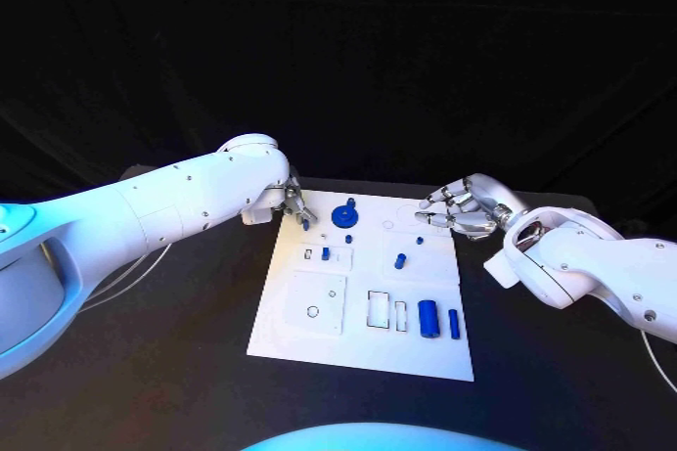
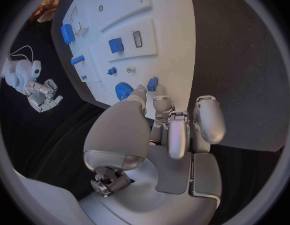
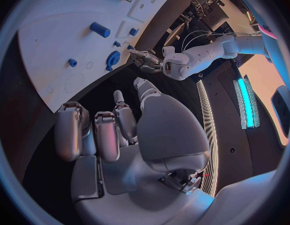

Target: Assemble the parts on the task board

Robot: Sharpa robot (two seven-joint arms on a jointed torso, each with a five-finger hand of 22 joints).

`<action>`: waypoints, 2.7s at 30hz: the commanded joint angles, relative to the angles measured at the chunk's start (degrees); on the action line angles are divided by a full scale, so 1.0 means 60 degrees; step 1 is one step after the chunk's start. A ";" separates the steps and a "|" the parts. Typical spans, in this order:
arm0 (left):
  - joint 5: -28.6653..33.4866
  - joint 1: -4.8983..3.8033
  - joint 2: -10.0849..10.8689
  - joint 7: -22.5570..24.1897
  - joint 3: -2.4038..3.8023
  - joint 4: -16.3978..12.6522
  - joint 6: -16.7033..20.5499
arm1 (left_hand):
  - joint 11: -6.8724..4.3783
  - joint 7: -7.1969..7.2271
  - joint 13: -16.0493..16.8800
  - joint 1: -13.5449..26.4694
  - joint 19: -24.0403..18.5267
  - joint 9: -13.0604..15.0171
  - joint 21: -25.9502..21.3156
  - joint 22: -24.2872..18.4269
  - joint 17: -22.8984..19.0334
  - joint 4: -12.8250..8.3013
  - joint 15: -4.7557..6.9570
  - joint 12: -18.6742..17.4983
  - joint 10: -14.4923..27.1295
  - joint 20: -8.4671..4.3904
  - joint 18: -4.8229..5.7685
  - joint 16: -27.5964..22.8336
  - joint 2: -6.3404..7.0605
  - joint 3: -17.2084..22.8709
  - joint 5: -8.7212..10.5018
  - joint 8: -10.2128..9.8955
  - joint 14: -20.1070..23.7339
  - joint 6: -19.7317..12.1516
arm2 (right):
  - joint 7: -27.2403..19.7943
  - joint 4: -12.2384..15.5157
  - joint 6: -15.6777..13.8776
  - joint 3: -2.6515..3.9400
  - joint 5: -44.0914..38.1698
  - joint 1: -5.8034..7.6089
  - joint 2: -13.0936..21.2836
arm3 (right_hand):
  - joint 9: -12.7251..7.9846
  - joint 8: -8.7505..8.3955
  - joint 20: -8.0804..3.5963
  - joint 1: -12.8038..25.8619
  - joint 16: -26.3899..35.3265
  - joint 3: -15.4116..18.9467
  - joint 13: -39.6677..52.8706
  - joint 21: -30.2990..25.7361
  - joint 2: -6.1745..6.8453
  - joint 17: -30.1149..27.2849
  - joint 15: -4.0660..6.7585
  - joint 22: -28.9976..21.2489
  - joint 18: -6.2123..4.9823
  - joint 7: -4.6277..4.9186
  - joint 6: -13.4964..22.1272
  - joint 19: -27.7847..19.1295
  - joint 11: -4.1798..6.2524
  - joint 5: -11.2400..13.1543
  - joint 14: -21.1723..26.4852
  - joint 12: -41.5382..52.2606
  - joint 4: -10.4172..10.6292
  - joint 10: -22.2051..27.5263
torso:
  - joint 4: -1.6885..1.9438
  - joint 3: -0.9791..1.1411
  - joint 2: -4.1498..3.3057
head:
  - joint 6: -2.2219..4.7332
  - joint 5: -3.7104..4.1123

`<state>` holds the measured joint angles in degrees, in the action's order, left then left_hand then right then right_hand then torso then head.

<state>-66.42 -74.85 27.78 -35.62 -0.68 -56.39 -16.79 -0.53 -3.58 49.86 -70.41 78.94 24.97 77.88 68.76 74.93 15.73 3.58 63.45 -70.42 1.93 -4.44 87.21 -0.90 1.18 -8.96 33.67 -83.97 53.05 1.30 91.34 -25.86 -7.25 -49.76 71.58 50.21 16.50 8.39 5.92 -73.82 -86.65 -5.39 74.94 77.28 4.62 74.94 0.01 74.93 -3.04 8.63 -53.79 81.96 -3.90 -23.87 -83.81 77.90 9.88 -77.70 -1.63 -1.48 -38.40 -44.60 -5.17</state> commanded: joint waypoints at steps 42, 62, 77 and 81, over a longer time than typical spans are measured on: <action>0.1537 -0.0007 0.0965 0.0606 0.0022 -0.1265 0.0630 | -0.0006 -0.0031 -0.0480 -0.0048 0.0094 -0.0152 0.0152 0.0210 0.2265 -0.2114 0.0047 -0.0311 -0.0148 -0.0021 -0.0001 0.0168 0.0801 0.6515 -0.0069 0.0195 -0.0906 0.0019 | -0.0105 -0.0006 0.0095 0.0001 0.0070 -0.0006 0.0006 | -0.0017 0.0064 -0.0021 0.0044 0.0036 0.0003 0.0174 -0.0060 -0.0080 0.1558 0.0067 0.0960 -0.0056 -0.0026 -0.0026 -0.0066 0.0027 -0.0069 -0.0793 0.0012 0.0058 0.0013 | 0.0044 0.0024 0.0024 | -0.0028 -0.0013; 0.0662 0.0201 0.2527 0.1256 0.0026 -0.3474 0.1787 | -0.0051 0.0006 -0.0532 0.0206 0.0164 -0.0027 0.0216 0.0338 0.2332 -0.2785 0.0075 -0.0346 -0.0277 -0.0043 0.0025 0.0250 0.1405 0.7123 0.0153 0.0471 -0.0937 0.0026 | -0.0089 0.0022 0.0099 0.0000 0.0099 -0.0006 0.0078 | -0.0018 0.0070 -0.0022 0.0039 0.0040 0.0003 0.0169 -0.0069 -0.0084 0.1553 0.0068 0.0956 -0.0058 -0.0028 -0.0029 -0.0070 0.0030 -0.0091 -0.0792 0.0007 0.0056 0.0017 | 0.0074 0.0041 0.0044 | -0.0026 -0.0111; 0.0323 0.0622 0.2581 0.1068 -0.0007 -0.3881 0.2233 | -0.0070 0.0017 -0.0290 0.0131 0.0257 0.0003 0.0313 0.0505 0.2357 -0.2966 0.0086 -0.0183 -0.0496 -0.0053 0.0060 0.0280 0.1637 0.7150 0.0096 0.0556 -0.0948 0.0105 | -0.0085 0.0034 0.0085 0.0000 0.0100 -0.0006 0.0092 | -0.0019 0.0083 -0.0024 0.0074 0.0046 0.0012 0.0164 -0.0085 -0.0110 0.1544 0.0070 0.0948 -0.0061 -0.0029 -0.0035 -0.0077 0.0029 -0.0124 -0.0790 0.0004 0.0088 0.0019 | 0.0058 0.0037 0.0037 | -0.0097 -0.0129; 0.0317 0.0709 0.2568 0.0962 -0.0009 -0.3959 0.2258 | -0.0075 0.0021 -0.0249 0.0124 0.0280 0.0004 0.0337 0.0546 0.2360 -0.2972 0.0090 -0.0153 -0.0537 -0.0055 0.0069 0.0284 0.1637 0.7166 0.0082 0.0564 -0.0949 0.0125 | -0.0085 0.0036 0.0083 0.0000 0.0100 -0.0006 0.0098 | -0.0019 0.0083 -0.0024 0.0074 0.0046 0.0012 0.0164 -0.0085 -0.0110 0.1544 0.0070 0.0948 -0.0061 -0.0029 -0.0035 -0.0077 0.0029 -0.0124 -0.0790 0.0004 0.0088 0.0019 | 0.0060 0.0042 0.0039 | -0.0109 -0.0125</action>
<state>-63.75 -70.62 43.32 -29.55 -0.77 -79.89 -4.33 -0.94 -3.70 48.38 -69.40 80.17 24.90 79.58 72.01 74.91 7.72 3.67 62.33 -73.31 1.53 -4.44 88.70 8.71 34.63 -8.24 36.78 -84.06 53.58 1.18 91.46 -25.87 -7.26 -49.02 71.57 50.79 16.46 8.62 5.71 -73.51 -86.65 -5.22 74.91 77.04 4.31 74.90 0.22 74.93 -3.03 8.63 -53.79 81.75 -3.89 -24.41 -84.02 77.90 10.05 -77.70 -1.27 -1.25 -38.17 -45.18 -5.96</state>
